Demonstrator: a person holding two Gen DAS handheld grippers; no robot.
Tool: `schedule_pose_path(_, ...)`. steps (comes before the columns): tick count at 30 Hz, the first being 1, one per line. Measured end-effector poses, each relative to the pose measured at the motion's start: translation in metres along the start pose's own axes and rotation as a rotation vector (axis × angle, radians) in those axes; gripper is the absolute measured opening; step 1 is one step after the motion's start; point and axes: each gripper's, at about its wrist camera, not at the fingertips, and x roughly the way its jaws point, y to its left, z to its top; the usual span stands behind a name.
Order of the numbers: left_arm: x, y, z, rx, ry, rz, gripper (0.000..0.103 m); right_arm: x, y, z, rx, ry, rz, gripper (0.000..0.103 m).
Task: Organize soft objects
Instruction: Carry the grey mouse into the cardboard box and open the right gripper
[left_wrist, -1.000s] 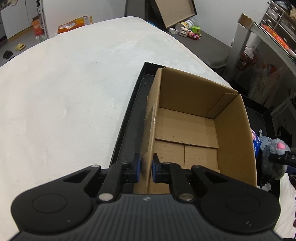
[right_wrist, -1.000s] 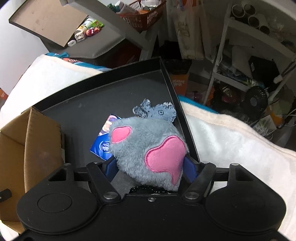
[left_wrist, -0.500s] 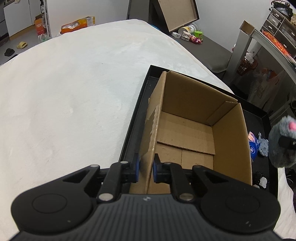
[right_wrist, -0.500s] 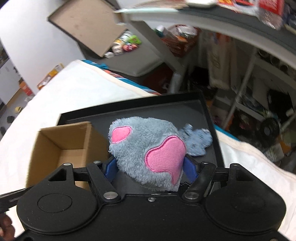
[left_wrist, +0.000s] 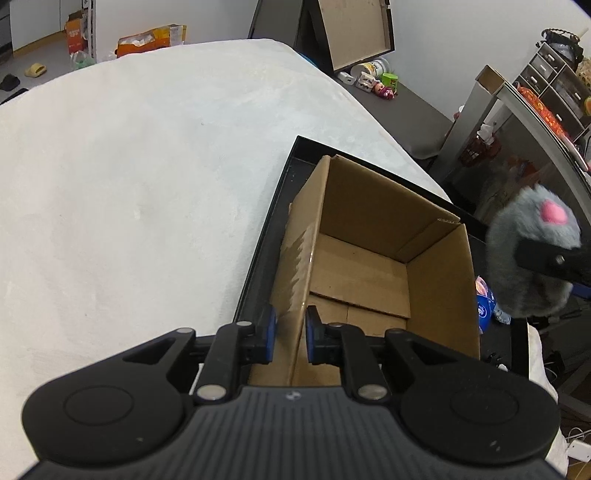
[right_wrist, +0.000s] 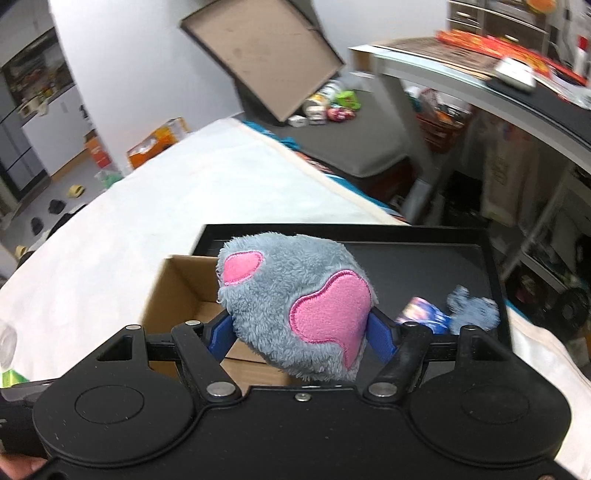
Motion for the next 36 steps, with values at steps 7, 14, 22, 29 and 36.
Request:
schedule_pose_path(7, 0.005, 0.003, 0.001, -0.005, 0.007, -0.009, 0.014, 0.014, 0.031, 0.006, -0.053, 0.018, 0.028, 0.071)
schedule_pose_path(14, 0.010, 0.007, 0.004, -0.036, 0.014, -0.022, 0.015, 0.033, 0.049, 0.003, -0.076, 0.061, 0.035, 0.071)
schedule_pose_path(22, 0.021, 0.014, 0.006, -0.068, 0.043, -0.047, 0.019, 0.057, 0.058, -0.001, -0.056, 0.105, 0.046, 0.072)
schedule_pose_path(29, 0.032, 0.015, 0.006, -0.076, 0.080, -0.041, 0.021, 0.080, 0.062, -0.005, -0.035, 0.140, 0.051, 0.072)
schedule_pose_path(36, 0.035, 0.019, 0.007, -0.102, 0.092, -0.044, 0.022, 0.092, 0.067, -0.005, -0.012, 0.136, 0.078, 0.081)
